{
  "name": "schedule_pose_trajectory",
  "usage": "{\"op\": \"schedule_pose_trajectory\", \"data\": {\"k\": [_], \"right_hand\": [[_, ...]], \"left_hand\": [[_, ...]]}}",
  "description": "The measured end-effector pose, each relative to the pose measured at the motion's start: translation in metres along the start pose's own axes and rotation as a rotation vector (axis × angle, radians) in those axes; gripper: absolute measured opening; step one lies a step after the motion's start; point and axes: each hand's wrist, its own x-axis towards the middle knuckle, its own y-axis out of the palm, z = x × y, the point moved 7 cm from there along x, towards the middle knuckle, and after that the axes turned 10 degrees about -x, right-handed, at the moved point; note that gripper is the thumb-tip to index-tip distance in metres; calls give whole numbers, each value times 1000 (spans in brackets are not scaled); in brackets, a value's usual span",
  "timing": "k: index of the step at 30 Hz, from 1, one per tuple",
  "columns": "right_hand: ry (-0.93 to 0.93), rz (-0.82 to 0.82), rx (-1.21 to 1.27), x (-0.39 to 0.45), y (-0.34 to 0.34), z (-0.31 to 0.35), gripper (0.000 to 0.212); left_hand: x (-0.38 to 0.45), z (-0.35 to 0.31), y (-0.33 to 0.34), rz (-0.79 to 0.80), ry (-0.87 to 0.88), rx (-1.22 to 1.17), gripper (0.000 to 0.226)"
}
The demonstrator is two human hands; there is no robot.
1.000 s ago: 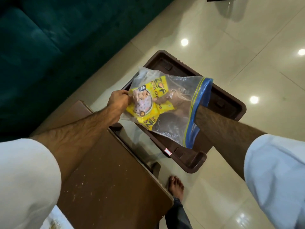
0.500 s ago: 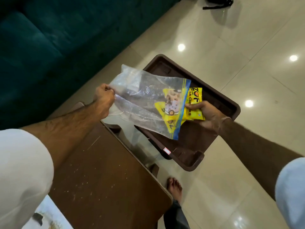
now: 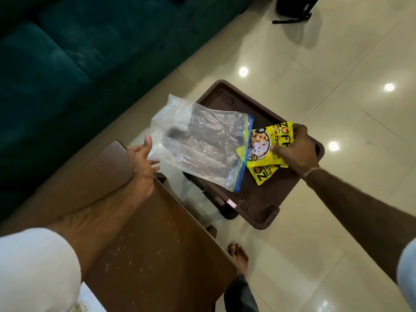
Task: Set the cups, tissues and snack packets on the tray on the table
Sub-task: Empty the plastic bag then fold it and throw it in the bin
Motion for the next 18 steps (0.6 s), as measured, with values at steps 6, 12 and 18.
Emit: {"op": "schedule_pose_trajectory", "data": {"k": [6,12,18], "right_hand": [[182,77,-146,2,16,7,84],[-178,-226,-354,-10,7,73,73],[-428,304,-212,20,60,162,85]], "left_hand": [[-30,42,11,157,-238,-47,58],[-40,49,40,160,-309,-62,16],[-32,-13,48,189,-174,-178,14]]}}
